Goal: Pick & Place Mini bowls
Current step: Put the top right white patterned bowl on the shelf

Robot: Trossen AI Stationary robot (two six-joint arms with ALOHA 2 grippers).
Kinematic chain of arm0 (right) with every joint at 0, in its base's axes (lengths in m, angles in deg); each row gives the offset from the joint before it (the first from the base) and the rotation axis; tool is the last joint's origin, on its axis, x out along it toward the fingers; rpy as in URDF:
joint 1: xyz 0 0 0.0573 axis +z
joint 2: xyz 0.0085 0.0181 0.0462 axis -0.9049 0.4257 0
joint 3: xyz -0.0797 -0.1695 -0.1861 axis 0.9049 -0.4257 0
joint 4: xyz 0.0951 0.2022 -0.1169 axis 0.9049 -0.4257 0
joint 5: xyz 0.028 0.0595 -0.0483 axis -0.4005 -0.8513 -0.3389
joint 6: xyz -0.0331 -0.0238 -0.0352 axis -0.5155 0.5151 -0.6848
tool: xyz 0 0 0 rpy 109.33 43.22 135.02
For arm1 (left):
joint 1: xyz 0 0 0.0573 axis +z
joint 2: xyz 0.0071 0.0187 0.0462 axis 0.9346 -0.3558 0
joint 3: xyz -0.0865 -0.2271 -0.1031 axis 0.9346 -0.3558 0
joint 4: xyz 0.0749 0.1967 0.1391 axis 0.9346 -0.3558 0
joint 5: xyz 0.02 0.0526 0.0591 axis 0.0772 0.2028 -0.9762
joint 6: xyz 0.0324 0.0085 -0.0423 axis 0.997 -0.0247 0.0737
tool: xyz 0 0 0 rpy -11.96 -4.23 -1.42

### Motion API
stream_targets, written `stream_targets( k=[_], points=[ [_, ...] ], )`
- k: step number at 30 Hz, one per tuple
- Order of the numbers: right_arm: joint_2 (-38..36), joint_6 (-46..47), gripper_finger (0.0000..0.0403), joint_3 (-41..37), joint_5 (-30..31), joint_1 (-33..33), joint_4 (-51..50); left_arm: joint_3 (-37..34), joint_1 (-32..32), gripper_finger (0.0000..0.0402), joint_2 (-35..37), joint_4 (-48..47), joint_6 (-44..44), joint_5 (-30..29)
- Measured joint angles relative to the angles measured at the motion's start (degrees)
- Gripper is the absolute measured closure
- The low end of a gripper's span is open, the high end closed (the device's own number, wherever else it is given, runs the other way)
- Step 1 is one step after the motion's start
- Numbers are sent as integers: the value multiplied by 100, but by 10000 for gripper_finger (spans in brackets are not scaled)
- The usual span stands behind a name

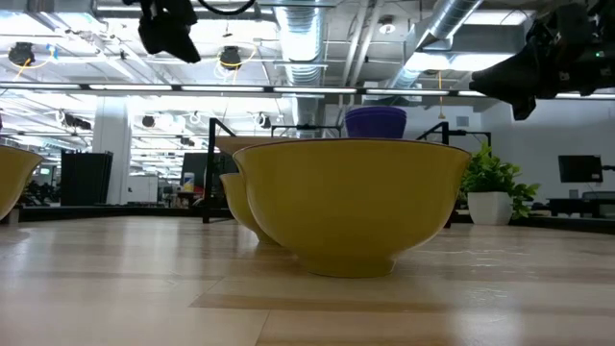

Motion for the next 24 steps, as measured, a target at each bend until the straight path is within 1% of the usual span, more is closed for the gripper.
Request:
stream_targets(
  k=[4, 14, 20, 24],
  points=[
    [0, -2, 305, 0, 0, 0, 6, 0, -22, 111, -123, -19, -11, 14],
    [0, 0, 305, 0, 2, 0, 17, -2, 79, 111, -725, 55, 48, 28],
    [0, 5, 305, 0, 2, 0, 17, -7, 249, 111, -1000, 539, 50, 18],
    [0, 7, 305, 0, 2, 0, 19, -7, 395, 111, -1134, 769, 252, -176]
  ],
)
